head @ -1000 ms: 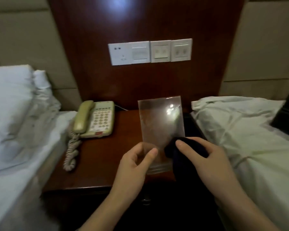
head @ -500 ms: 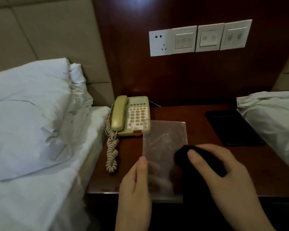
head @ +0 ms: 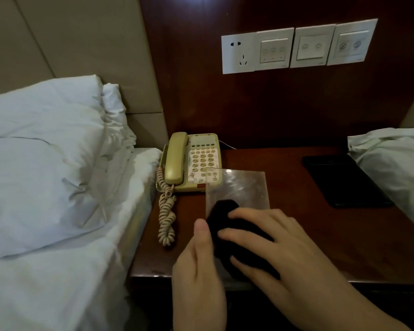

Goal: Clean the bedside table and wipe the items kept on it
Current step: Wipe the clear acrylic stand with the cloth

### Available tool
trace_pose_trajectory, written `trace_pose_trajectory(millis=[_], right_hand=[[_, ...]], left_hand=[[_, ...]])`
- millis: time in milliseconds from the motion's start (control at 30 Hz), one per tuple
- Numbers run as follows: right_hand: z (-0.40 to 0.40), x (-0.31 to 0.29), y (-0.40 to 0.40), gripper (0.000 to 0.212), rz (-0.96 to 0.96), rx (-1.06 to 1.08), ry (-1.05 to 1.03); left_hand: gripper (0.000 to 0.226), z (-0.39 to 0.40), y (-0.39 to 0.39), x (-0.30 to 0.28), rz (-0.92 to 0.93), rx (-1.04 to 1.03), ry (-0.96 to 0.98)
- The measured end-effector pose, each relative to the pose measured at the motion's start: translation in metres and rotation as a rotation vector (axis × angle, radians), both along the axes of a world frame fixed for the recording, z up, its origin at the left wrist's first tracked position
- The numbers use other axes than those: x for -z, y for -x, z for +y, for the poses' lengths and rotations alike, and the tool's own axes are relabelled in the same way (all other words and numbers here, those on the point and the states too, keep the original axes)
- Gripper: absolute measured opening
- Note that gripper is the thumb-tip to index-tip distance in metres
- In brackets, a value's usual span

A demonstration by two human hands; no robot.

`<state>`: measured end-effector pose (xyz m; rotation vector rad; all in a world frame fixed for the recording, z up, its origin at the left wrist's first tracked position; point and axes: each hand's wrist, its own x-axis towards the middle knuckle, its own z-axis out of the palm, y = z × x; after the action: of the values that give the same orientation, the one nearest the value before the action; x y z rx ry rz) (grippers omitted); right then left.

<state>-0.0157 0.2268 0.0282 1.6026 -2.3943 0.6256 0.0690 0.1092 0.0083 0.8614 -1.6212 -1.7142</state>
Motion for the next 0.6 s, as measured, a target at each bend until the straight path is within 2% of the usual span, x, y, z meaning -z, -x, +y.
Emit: trace_pose_trajectory(millis=[67,133,233,300,333,400,467,533,600], right_hand=[[0.001,-0.002,0.002,0.034,0.041,0.002,0.039],[-0.001,-0.002,0.008,0.028,0.026,0.083,0.19],[-0.004,-0.005,0.027,0.031,-0.148,0.317,0.417],[-0.002,-0.006,0.035,0.033,-0.154,0.377,0.389],[0.001,-0.007,0.033,0.033,-0.13,0.342,0.333],[0.005,-0.006,0.017,0.031,-0.122,0.172,0.198],[0.006,-0.004,0.002,0.029,-0.129,0.025,0.086],[0.003,-0.002,0.003,0.027,-0.097,0.014,0.114],[-0.004,-0.003,0.015,0.026,-0.13,0.14,0.241]], left_hand=[[0.049,0.004,-0.001,0.005,0.01,0.033,0.101],[0.048,0.009,-0.001,0.005,0.016,0.072,0.224],[0.055,0.021,0.001,0.002,-0.019,0.136,0.284],[0.059,0.026,0.004,0.005,-0.06,0.163,0.185],[0.062,0.026,0.006,0.008,-0.065,0.164,0.126],[0.067,0.024,0.009,0.013,-0.05,0.119,0.037],[0.066,0.021,0.01,0.013,-0.032,0.09,0.035],[0.058,0.019,0.009,0.009,0.014,0.099,0.078],[0.06,0.019,0.008,0.012,0.014,0.143,0.163]])
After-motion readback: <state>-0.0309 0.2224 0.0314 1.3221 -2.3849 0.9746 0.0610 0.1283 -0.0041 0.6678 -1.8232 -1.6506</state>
